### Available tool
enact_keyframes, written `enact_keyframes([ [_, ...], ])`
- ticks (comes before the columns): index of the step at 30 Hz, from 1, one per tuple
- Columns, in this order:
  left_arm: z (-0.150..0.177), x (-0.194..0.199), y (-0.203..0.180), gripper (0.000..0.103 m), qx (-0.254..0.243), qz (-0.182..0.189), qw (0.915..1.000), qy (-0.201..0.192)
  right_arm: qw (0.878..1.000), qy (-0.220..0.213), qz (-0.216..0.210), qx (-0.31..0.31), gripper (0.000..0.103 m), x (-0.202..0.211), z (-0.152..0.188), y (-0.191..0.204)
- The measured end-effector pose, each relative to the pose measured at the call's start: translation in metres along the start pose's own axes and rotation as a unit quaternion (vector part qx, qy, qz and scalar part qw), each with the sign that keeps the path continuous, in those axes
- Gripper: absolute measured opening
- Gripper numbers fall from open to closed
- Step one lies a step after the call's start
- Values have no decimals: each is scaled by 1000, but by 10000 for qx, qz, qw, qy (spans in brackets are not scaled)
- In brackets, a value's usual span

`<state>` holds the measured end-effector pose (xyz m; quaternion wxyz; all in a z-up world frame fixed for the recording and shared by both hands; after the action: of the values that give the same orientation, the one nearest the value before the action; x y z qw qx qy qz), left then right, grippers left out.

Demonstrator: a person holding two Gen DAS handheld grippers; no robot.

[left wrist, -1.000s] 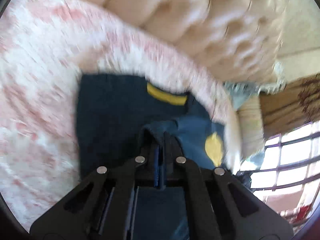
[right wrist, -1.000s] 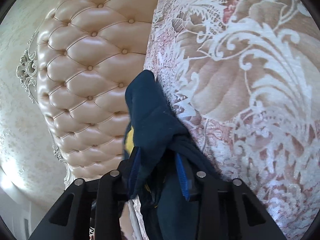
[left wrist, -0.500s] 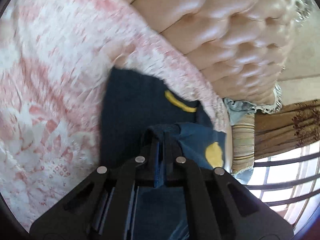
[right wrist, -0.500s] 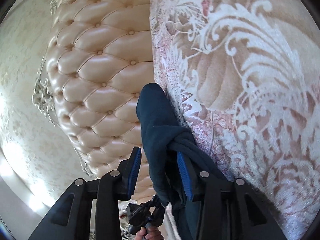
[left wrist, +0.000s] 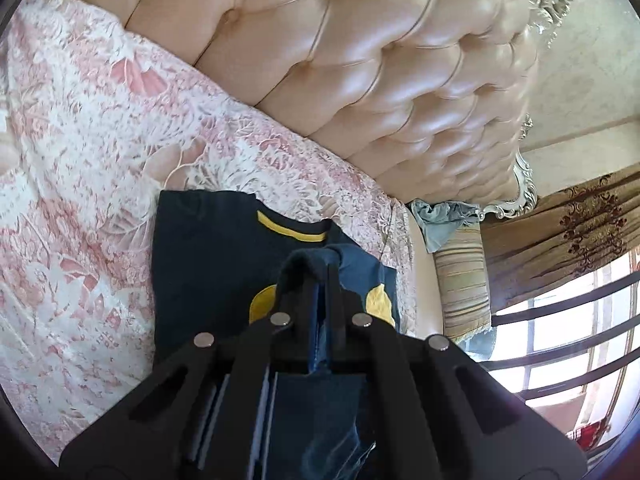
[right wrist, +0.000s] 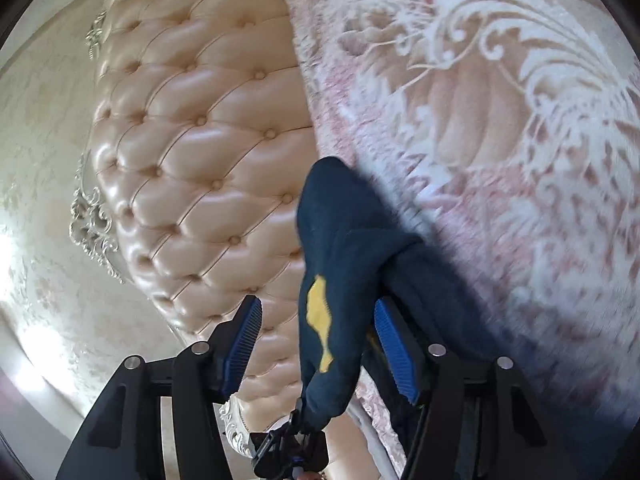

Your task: Fold clothes

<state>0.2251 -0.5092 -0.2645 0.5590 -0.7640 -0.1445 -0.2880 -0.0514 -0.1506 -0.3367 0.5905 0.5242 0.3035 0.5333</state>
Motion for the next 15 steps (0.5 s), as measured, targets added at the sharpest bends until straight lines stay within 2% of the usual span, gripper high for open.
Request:
enact_keyframes([
  [6,0,5,-3,3,-19,33,10000,-4,9994,-34,349,76,61,-14,-7,-7],
  [10,1,14,-3,3,-7,-3,9999,-133,9991,-213,266,236,61,-20,-12,-2],
  [14,-8,35,9,2,165,-71,9985,-511,9939,-498,782,589,58,-14,-20,-7],
  [15,-10,35,15,2,278,10,9984,-493,9921,-583,855,702,56,-11,-24,-8],
])
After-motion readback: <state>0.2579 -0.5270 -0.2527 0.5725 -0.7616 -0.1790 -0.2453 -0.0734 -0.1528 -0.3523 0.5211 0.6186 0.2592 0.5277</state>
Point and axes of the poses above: each gripper's, at about its wrist camera, not at the fingertips, and x roughly against the way its jaws point, y to its left, z to its underside, the point moved 3 cm from there along -x, roughly the way its jaws point, and after that the axes turned 2 degrees about -z, right-handed, at the moved point
